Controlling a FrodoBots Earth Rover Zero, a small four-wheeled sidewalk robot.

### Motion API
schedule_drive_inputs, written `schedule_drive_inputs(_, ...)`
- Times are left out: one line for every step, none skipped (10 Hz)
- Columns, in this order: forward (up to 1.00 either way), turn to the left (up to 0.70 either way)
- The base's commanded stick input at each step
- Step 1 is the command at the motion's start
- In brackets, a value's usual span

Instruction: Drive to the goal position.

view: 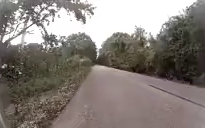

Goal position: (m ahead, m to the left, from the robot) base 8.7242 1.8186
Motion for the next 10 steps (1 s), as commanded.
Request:
schedule_drive_inputs(0.7, 0.0)
schedule_drive_inputs(0.7, 0.0)
schedule_drive_inputs(0.7, 0.0)
schedule_drive_inputs(0.7, 0.0)
schedule_drive_inputs(0.7, 0.0)
schedule_drive_inputs(0.7, 0.0)
schedule_drive_inputs(0.7, 0.0)
schedule_drive_inputs(0.7, 0.0)
schedule_drive_inputs(0.7, 0.0)
schedule_drive_inputs(0.7, 0.0)
